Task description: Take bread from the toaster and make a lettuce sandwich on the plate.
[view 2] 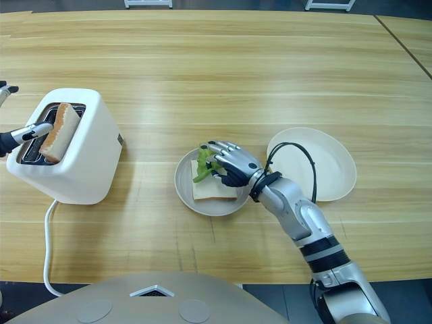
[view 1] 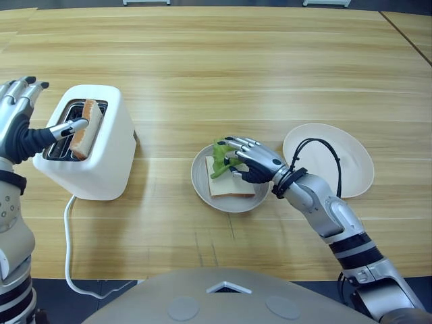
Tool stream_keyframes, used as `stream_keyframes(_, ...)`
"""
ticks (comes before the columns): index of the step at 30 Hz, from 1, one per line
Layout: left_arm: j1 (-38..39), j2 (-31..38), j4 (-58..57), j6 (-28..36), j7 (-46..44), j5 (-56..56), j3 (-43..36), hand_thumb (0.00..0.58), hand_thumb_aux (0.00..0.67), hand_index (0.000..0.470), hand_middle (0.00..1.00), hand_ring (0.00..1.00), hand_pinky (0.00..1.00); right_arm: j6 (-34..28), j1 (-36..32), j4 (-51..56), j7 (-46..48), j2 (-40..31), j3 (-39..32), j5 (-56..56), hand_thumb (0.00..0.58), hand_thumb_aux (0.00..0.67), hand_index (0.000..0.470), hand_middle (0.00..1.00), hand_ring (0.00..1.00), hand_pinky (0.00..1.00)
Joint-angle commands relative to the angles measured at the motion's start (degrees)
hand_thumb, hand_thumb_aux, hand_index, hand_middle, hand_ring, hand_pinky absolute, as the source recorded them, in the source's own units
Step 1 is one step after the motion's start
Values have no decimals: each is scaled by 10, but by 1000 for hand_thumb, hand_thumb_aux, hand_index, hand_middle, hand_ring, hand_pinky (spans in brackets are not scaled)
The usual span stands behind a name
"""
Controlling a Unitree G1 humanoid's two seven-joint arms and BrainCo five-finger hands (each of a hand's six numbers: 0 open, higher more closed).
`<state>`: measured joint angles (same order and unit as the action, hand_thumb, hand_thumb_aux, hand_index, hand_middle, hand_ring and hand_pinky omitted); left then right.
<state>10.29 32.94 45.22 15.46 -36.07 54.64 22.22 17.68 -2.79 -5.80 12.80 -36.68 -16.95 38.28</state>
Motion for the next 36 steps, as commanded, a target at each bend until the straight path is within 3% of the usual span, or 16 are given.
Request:
stream_keyframes(1,5,-10,-8,4,3,4,-14,0,0,0,0,0,0,-7,-20,-3,22,-4,21,-20,580,670,470,0,0,0)
stream_keyframes(20,15,-7,-78,11,8,69,-64,0,0,0,0,0,0,-71,-19,-22,181,5,12,-131,580,670,470,0,0,0)
stream_keyframes(21,15,-7,-81,11,7,72,-69,0,0,0,0,0,0,-72,-18,-24,184,3,10,-127,565,562,394,0,0,0)
stream_keyframes(22,14,-6,-84,11,6,76,-75,0,0,0,0,0,0,-71,-16,-26,183,1,8,-120,422,321,225,0,0,0)
stream_keyframes(23,13,-7,-88,11,5,80,-82,0,0,0,0,0,0,-70,-14,-27,182,0,7,-115,0,0,0,0,0,0)
stream_keyframes(25,8,-8,-93,12,4,88,-94,0,0,0,0,0,0,-70,-10,-33,174,5,10,-112,0,0,0,0,0,0)
stream_keyframes(26,3,-9,-94,13,4,92,-101,230,150,105,0,0,0,-71,-9,-36,171,8,14,-114,0,0,0,0,0,0)
stream_keyframes(27,-2,-10,-94,13,4,94,-106,325,226,159,0,0,0,-74,-8,-40,167,10,20,-117,0,0,0,0,0,0)
stream_keyframes(28,-9,-12,-92,15,3,93,-111,545,504,354,0,0,0,-76,-8,-43,163,11,26,-120,0,0,0,0,0,0)
stream_keyframes(29,-16,-15,-91,17,2,95,-117,580,670,470,0,0,0,-78,-8,-45,158,13,34,-123,0,0,0,0,0,0)
stream_keyframes(31,-24,-18,-90,22,-2,100,-125,580,670,470,0,0,0,-80,-10,-46,149,14,44,-125,0,0,0,0,0,0)
stream_keyframes(32,-27,-19,-91,23,-3,103,-128,580,670,470,271,271,271,-80,-10,-48,146,14,49,-125,0,0,0,0,0,0)
stream_keyframes(33,-32,-22,-92,25,-1,104,-132,580,670,470,714,714,714,-80,-10,-51,143,14,54,-126,0,0,0,0,0,0)
stream_keyframes(34,-36,-24,-92,27,1,106,-133,580,670,470,1000,1000,1000,-80,-10,-54,141,13,59,-127,0,0,0,0,0,0)
stream_keyframes(36,-45,-26,-96,32,4,110,-135,580,670,470,1000,1000,1000,-78,-10,-60,133,10,71,-127,0,0,0,0,0,0)
